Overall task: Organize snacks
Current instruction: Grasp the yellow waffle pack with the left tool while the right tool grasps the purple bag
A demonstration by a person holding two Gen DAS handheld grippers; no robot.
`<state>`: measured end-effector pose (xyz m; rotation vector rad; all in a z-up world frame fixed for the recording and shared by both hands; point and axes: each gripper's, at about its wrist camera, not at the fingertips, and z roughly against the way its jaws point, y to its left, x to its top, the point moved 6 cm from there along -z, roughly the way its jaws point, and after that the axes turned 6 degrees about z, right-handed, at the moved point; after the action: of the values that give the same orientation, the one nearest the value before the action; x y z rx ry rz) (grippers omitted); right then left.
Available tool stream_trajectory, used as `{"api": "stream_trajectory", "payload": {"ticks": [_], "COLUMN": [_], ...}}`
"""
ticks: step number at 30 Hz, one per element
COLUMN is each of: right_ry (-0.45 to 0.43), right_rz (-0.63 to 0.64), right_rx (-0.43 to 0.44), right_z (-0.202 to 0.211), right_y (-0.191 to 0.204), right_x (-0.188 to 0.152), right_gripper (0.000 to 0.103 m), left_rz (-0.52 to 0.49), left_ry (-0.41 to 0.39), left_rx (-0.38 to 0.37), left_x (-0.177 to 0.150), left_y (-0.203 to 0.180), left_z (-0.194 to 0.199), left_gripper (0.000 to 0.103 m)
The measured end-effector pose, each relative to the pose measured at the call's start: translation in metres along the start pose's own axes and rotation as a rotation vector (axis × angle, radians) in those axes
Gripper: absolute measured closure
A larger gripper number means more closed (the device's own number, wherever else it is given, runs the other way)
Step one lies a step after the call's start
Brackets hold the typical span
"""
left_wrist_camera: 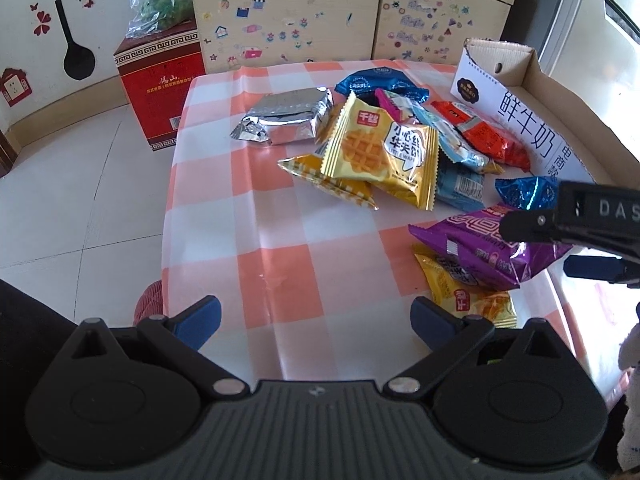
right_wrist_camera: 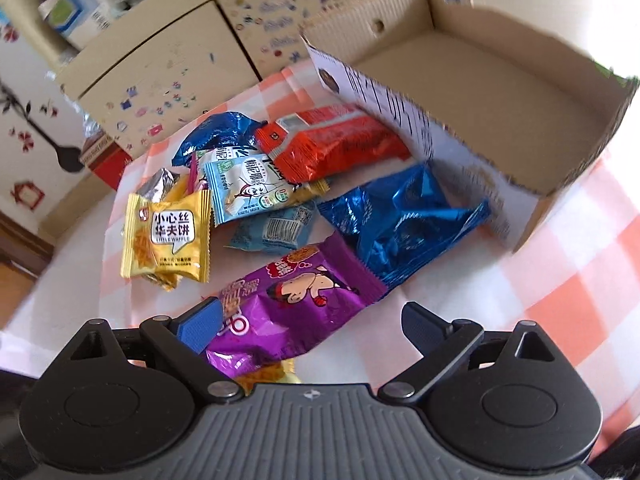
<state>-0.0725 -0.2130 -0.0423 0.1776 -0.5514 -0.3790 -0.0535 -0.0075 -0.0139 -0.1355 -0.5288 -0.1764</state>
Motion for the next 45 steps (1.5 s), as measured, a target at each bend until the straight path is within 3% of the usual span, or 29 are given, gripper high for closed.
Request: {"api": "stream_trajectory", "payload": {"ticks": [5, 8, 12, 18, 24, 30, 37, 41, 43, 45], "right_ry": [0.033, 0.041, 0.03, -0.019, -0.076, -0.14, -0.147, -0.147, -0.145, -0.142], "right_rz": [-0.043, -0.079, -0.119, -0.07, -0.065, -0.055, -0.042, -0.032, -0.019, -0.007], "right_rx": [0.02, 0.059, 0.136, 0.15, 0.177, 0.175, 0.148, 0.115, 0.094, 0.081], "right_z": [-0.015, -0.022, -0.023, -0.011, 0.008, 0.026, 0.029, 0.028, 0.027, 0.026], "right_y": [0.0, 0.0, 0.001, 0.007, 0.004, -0.004, -0.01, -0.012, -0.013, -0.012], "right_x": [-0.001, 0.001, 0.001, 0.004, 0.01, 0.019, 0.019, 0.018, 0.017, 0.017], "right_gripper": [0.007, 0.018, 0.044, 0.058, 0.061, 0.061, 0.061, 0.061, 0.061, 0.061], "left_rz": [-0.014, -0.036, -0.045, -0.096, -0.168, -0.176, -0.171, -0.165, -0.187, -0.208], "left_ry": [-0.004, -0.007, -0.006, -0.038, -0.059, -0.053, -0.01, -0.016, -0.033, -0.051], "left_rx": [-0.003, -0.023, -0.052, -0.108, -0.179, -0.232, -0.2, -0.175, -0.153, -0.139], "left_x": [-0.002, -0.003, -0.006, -0.008, -0.014, -0.014, -0.013, -0.011, -0.01, -0.01], "left_y": [-0.003, -0.007, -0.011, -0.027, -0.052, -0.074, -0.09, -0.093, -0.095, -0.095], "left_z": [-0.002, -0.001, -0.002, 0.001, 0.002, -0.009, -0.036, -0.045, -0.044, -0.042], "left_gripper": [0.003, 0.003, 0.003, 0.003, 0.003, 0.003, 0.004, 0.011, 0.02, 0.036]}}
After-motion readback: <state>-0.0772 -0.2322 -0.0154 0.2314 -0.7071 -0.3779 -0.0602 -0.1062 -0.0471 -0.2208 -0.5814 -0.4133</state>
